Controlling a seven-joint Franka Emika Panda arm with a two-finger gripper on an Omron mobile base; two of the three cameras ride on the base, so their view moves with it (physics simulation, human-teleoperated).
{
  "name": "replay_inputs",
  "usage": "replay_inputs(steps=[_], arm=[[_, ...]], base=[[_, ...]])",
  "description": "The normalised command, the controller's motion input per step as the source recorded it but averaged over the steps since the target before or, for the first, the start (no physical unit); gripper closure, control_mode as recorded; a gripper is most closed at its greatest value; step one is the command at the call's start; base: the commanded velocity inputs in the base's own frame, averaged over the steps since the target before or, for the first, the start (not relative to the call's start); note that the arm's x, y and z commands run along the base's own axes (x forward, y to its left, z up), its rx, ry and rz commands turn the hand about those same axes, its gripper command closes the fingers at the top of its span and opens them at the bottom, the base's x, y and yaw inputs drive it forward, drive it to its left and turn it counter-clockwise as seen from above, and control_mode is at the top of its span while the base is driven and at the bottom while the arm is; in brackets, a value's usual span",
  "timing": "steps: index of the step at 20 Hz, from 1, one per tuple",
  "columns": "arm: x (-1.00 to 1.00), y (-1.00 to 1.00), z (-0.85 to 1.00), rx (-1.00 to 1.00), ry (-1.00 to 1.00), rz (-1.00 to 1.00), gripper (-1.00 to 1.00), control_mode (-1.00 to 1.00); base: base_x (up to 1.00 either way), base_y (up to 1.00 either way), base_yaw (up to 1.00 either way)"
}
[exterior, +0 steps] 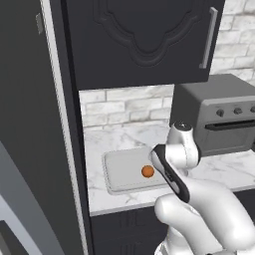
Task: Pick the kiwi and tangerine from the fridge and place them inside the tupperware on the counter.
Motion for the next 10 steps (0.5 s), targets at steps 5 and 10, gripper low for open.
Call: replay_inputs(steps=[5,10], arm=[[0.33,0.0,-0.47,0.0,0.0,0.0,1.0,-1.0],[0.26,0.0,-0.5,0.0,0.0,0.0,1.0,-1.0]], base=[[0.0,0.0,0.0],[0.0,0.0,0.0]])
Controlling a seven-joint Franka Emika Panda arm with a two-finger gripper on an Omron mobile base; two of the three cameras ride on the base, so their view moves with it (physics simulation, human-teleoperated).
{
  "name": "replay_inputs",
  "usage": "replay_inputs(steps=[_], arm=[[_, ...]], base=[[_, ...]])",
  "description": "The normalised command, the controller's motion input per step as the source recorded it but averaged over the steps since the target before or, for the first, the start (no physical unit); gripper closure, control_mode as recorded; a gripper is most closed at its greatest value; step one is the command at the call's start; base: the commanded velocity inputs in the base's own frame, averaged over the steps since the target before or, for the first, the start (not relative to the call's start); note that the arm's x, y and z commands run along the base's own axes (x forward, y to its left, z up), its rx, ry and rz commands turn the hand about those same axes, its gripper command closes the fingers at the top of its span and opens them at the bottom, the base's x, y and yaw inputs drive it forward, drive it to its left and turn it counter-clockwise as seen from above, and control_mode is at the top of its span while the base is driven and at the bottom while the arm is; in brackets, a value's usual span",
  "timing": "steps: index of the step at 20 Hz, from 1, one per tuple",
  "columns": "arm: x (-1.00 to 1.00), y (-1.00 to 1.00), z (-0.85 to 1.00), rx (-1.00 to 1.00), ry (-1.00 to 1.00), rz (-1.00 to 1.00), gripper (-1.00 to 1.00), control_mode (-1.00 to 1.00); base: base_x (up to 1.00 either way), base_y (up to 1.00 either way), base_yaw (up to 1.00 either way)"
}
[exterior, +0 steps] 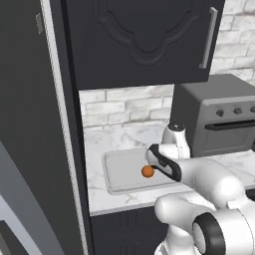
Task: Pick the kiwi and tangerine from the fridge and place them inside the tupperware on the counter.
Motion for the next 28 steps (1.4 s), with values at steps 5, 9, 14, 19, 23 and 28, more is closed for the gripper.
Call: replay_inputs(steps=[5,9,14,19,23,28], arm=[[0.19,0.0,-0.53,0.0,0.0,0.0,-1.0,-1.0],[0.09,0.0,-0.34,0.0,-0.03,0.0,-1.0,-1.0],[-0.06,0.0,-0.05,0.0,-0.13,-0.01,-1.0,-1.0],[-0.29,0.0,0.1,0.02,-0.16,-0.02,-1.0,-1.0],[-0.49,-0.04,0.29,0.13,-0.1,-0.08,-1.0,-1.0],[-0.54,-0.04,0.35,0.14,-0.04,-0.02,-1.0,-1.0]], base=[[0.0,0.0,0.0],[0.0,0.0,0.0],[0.0,0.0,0.0],[0.0,0.0,0.0],[0.0,0.0,0.0],[0.0,0.0,0.0]])
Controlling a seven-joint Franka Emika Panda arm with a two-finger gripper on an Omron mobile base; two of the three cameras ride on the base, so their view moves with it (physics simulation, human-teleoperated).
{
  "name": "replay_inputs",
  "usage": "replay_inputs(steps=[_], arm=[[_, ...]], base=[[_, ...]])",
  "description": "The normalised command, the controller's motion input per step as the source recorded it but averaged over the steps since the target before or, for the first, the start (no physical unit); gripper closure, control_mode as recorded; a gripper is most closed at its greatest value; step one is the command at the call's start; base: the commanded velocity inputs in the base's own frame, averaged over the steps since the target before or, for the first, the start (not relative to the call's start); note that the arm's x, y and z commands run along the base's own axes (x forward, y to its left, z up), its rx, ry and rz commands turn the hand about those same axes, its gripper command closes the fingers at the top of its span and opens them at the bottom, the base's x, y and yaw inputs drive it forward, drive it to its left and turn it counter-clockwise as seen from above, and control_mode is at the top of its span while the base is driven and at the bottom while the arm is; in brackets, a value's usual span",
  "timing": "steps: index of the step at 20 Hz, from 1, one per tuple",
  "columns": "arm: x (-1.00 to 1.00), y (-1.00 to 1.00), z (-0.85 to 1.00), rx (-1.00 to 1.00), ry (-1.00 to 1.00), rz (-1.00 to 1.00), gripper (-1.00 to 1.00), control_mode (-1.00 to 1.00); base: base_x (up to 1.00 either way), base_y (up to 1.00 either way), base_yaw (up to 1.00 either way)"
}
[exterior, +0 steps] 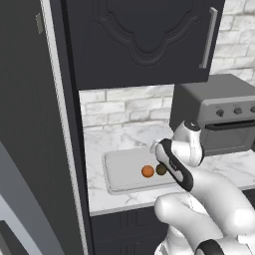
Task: Pick the kiwi and tangerine from the fridge and place them inside the tupperware on the counter.
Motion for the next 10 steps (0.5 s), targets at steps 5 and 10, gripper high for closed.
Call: replay_inputs(steps=[5,10], arm=[[-0.51,0.0,0.48,0.05,0.0,-0.02,-1.0,-1.0],[-0.41,0.0,0.52,0.0,0.0,0.0,-1.0,-1.0]], base=[[0.0,0.0,0.0],[0.0,0.0,0.0]])
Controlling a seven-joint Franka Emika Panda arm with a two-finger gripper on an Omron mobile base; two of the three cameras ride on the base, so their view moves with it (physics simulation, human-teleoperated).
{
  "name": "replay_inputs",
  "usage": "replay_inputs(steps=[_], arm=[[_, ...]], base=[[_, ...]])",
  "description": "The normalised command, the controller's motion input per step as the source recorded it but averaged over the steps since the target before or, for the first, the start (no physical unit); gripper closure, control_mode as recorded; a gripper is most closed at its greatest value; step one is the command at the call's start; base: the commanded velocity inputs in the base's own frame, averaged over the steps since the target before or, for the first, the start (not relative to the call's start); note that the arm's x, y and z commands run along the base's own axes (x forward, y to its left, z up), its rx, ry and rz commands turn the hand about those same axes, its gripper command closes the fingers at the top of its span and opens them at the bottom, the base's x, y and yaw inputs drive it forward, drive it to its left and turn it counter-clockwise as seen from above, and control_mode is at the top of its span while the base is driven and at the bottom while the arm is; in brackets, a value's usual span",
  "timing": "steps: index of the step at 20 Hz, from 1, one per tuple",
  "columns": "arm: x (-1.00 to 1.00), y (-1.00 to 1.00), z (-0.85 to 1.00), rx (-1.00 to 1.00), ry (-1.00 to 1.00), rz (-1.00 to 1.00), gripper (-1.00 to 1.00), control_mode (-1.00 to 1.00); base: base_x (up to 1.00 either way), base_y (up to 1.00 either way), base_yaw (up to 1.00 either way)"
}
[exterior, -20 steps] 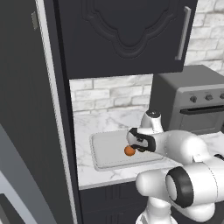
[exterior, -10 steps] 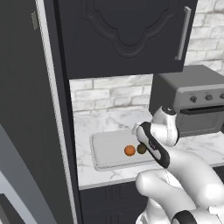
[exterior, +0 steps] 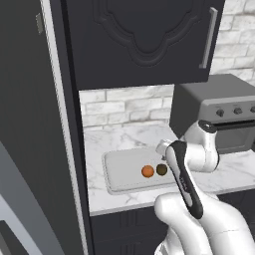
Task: Pick the kiwi and tangerine from the fridge and place them inside the tupperware on the counter.
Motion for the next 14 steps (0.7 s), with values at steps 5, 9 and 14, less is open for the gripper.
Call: replay_inputs(steps=[5,9,14], arm=[[-0.38,0.0,0.55,0.0,0.0,0.0,-1.0,-1.0],[-0.32,0.0,0.61,0.0,0.0,0.0,-1.0,-1.0],[-0.27,0.0,0.62,0.0,0.0,0.0,-1.0,-1.0]], base=[[0.0,0.0,0.0],[0.0,0.0,0.0],[0.0,0.0,0.0]])
